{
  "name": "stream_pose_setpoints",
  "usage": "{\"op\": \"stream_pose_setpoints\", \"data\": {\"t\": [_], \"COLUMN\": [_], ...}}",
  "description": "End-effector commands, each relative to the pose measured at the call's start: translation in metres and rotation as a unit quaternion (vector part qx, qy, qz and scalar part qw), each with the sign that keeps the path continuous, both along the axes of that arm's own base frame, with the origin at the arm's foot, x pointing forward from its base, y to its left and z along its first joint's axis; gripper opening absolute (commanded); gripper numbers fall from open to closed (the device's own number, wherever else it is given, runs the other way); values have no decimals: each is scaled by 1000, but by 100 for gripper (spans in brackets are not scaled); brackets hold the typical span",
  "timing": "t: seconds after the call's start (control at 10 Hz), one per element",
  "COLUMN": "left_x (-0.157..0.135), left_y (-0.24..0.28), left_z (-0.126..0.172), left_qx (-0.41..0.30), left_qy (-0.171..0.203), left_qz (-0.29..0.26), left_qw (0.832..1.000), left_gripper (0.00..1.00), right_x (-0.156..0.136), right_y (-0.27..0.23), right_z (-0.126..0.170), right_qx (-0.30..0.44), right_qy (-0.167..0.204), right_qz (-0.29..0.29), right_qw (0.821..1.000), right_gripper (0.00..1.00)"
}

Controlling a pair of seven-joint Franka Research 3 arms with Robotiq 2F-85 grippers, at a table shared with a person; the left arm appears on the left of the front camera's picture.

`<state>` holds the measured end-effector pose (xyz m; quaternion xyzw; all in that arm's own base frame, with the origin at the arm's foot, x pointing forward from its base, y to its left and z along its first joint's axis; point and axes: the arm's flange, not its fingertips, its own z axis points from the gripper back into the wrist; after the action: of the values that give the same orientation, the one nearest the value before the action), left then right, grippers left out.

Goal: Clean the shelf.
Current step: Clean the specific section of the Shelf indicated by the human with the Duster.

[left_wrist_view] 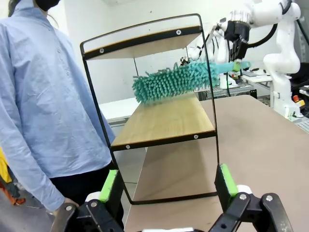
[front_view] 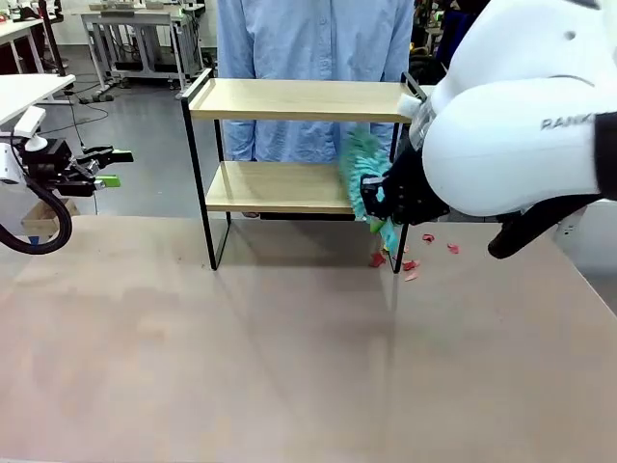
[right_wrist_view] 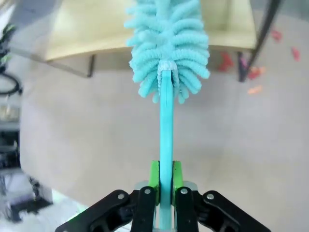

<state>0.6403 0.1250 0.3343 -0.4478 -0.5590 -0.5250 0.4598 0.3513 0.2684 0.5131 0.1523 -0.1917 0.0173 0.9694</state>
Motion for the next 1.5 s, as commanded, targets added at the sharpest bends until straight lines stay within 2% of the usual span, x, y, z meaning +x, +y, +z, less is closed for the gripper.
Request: {"op": "stream_pose_setpoints", "data": {"t": [0.0, 0.1, 0.3, 0.4, 0.6, 0.8, 0.9, 1.1, 1.3, 1.4], "left_x": [-1, -1, -1, -1, -1, -1, -1, -1, -1, -1], "left_y": [-1, -1, -1, -1, -1, -1, -1, -1, -1, -1], "left_z": [3, 3, 3, 3, 3, 3, 3, 3, 3, 3], "left_qx": [2, 2, 2, 2, 2, 2, 2, 2, 2, 2], "left_qy": [-5, -5, -5, -5, -5, -5, -5, -5, -5, -5], "left_qz": [1, 1, 1, 1, 1, 1, 1, 1, 1, 1], "left_qw": [1000, 1000, 1000, 1000, 1000, 1000, 1000, 1000, 1000, 1000], "left_gripper": [100, 100, 100, 100, 100, 100, 100, 100, 100, 100], "right_x": [-11, -13, -22, -28, -41, -48, -48, -49, -36, -46], "right_y": [-32, -40, -55, -65, -93, -136, -167, -207, -220, -209], "right_z": [17, 20, 17, 14, 9, -3, -10, -9, -14, -9], "right_qx": [41, 34, -12, -38, -96, -120, -115, -108, -111, -112], "right_qy": [10, 24, 56, 83, 128, 171, 175, 162, 171, 175], "right_qz": [161, 219, 353, 396, 442, 479, 488, 465, 506, 464], "right_qw": [986, 975, 934, 914, 883, 853, 847, 864, 838, 861], "right_gripper": [13, 13, 13, 13, 13, 13, 13, 13, 13, 13]}}
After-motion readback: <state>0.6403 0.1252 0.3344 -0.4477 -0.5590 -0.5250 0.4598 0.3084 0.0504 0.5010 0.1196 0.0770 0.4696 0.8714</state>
